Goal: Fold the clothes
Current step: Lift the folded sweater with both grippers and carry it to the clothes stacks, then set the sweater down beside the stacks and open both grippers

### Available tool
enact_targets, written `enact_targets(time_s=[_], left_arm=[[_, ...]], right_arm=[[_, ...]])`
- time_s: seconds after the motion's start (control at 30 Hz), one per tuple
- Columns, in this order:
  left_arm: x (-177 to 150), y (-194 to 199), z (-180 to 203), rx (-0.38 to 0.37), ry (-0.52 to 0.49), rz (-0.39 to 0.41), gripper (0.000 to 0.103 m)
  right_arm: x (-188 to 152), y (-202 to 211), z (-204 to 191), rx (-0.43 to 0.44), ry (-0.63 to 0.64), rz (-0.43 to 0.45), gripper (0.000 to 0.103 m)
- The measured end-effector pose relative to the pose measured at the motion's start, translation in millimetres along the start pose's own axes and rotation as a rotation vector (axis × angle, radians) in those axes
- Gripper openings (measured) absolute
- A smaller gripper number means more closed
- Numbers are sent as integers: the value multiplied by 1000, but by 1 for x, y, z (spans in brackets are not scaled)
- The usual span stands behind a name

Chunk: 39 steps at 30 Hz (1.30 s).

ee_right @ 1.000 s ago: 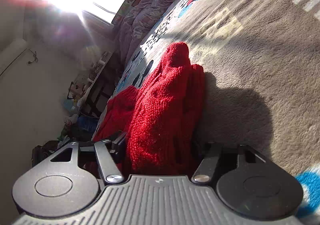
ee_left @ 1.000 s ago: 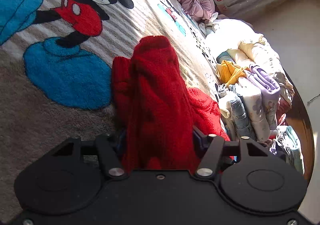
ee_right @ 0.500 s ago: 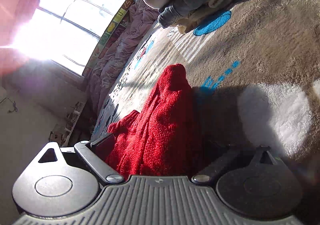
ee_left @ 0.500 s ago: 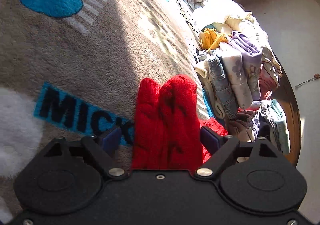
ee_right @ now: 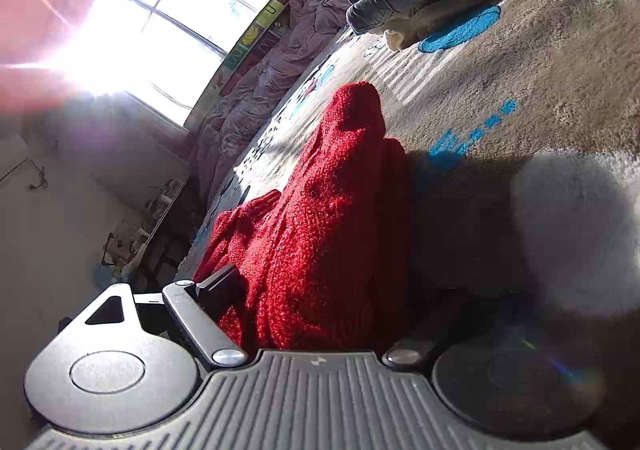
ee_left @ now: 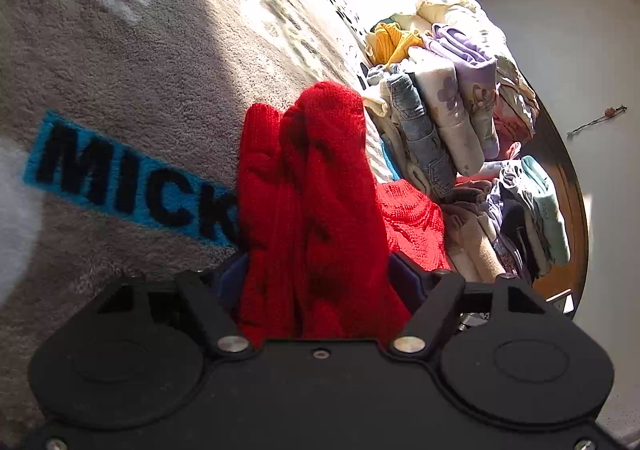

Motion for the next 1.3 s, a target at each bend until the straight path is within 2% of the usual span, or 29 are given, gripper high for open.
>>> enact_targets(time_s=[0.03,0.1,0.13,0.23,0.37,0.53,0.6,0.63,0.67,0.7,0.73,0.77,0.8,0.83,0.87,0.93,1.07,1.13,1.2,1.3], left_arm=[[0,-3,2,-11,4,7,66],[6,-6,6,-83,49,26,62],[9,-8,10,-119,66,33,62],[21,-28,40,-217,58,40,62],[35,-68,89,-343,49,37,61],[56,-125,142,-492,71,16,61],[59,-150,151,-510,75,-4,61],[58,-165,151,-494,75,-21,61],[52,-181,140,-424,69,-51,63],[44,-197,127,-341,64,-88,64],[33,-210,109,-248,51,-131,62],[29,-213,103,-235,27,-125,56],[31,-210,105,-262,28,-103,60],[30,-210,108,-251,22,-102,60],[30,-210,110,-240,16,-101,60],[29,-208,113,-231,-6,-105,62],[30,-195,108,-243,38,-79,70],[29,-186,108,-222,42,-74,75],[28,-175,108,-191,35,-76,86],[31,-157,110,-120,-24,-77,96]], right_arm=[[-1,-1,-2,2,3,3,74],[1,0,-6,16,-3,18,63],[4,2,-8,27,-11,29,62],[25,22,-19,46,28,112,61],[70,60,-25,37,99,268,61],[126,103,-6,-7,123,429,61],[149,117,5,-27,125,493,61],[159,119,18,-42,91,513,62],[170,121,32,-57,55,532,65],[176,116,52,-82,5,525,75],[181,103,80,-127,-61,485,81],[182,93,102,-165,-109,444,83],[177,86,132,-227,-192,420,68],[180,90,136,-210,-215,454,68],[184,95,131,-178,-214,464,72],[185,105,128,-173,-190,494,74],[181,124,138,-167,-268,554,75],[176,124,129,-203,-200,540,75],[167,121,120,-225,-147,508,78],[151,123,112,-295,-101,472,81]])
Point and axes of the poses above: each gripper's, at about its wrist camera, not at the fingertips, and y roughly against the way its jaws point, z to its right, x to its top, the point moved 10 cm from there along -y, roughly the way its jaws point, and after that the axes turned 8 degrees about -y, right-handed, at the moved point
